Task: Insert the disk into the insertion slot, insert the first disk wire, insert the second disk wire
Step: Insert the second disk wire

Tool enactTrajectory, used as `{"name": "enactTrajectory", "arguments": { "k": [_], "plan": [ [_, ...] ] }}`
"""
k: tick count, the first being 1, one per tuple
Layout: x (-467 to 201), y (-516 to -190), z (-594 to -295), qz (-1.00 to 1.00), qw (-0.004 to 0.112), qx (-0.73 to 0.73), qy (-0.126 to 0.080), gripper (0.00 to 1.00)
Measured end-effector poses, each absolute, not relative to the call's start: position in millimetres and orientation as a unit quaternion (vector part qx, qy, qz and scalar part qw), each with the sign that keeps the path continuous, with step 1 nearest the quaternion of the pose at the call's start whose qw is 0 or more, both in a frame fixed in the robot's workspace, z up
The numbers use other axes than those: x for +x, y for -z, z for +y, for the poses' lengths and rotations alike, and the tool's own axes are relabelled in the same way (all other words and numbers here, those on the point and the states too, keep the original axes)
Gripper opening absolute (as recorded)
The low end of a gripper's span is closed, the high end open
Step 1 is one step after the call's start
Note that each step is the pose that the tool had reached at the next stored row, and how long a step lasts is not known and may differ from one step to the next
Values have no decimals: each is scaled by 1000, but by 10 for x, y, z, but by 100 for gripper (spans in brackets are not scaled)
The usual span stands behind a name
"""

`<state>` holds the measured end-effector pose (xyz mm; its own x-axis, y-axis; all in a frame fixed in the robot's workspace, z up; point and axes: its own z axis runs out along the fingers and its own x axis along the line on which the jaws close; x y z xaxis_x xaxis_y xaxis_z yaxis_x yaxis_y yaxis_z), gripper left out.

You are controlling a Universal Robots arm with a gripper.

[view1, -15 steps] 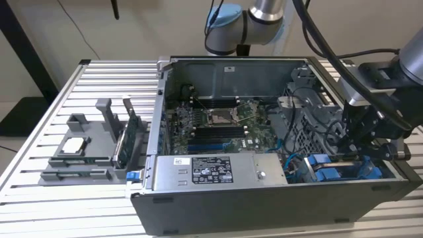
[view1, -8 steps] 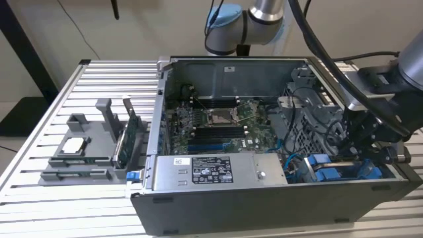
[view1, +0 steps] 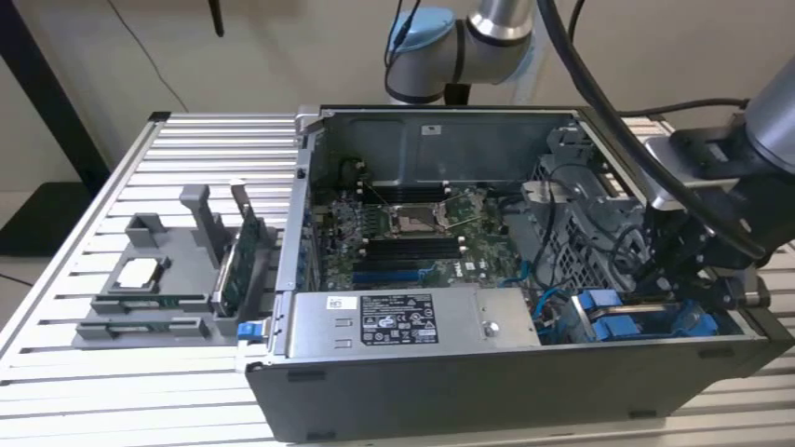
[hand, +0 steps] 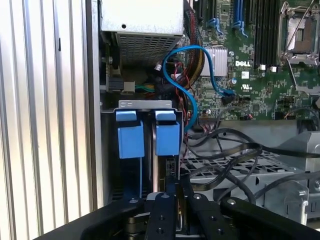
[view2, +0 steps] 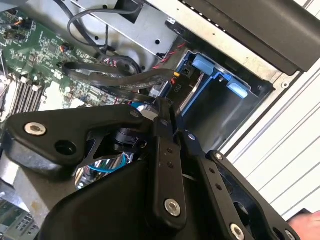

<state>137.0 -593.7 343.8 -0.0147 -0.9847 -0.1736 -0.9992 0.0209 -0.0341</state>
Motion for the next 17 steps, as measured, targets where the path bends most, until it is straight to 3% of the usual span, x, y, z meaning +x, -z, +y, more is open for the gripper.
{"name": "enactTrajectory", "arguments": {
  "k": [17],
  "plan": [
    [1369, -3358, -5937, 711, 75, -698, -47, 17]
  ]
}}
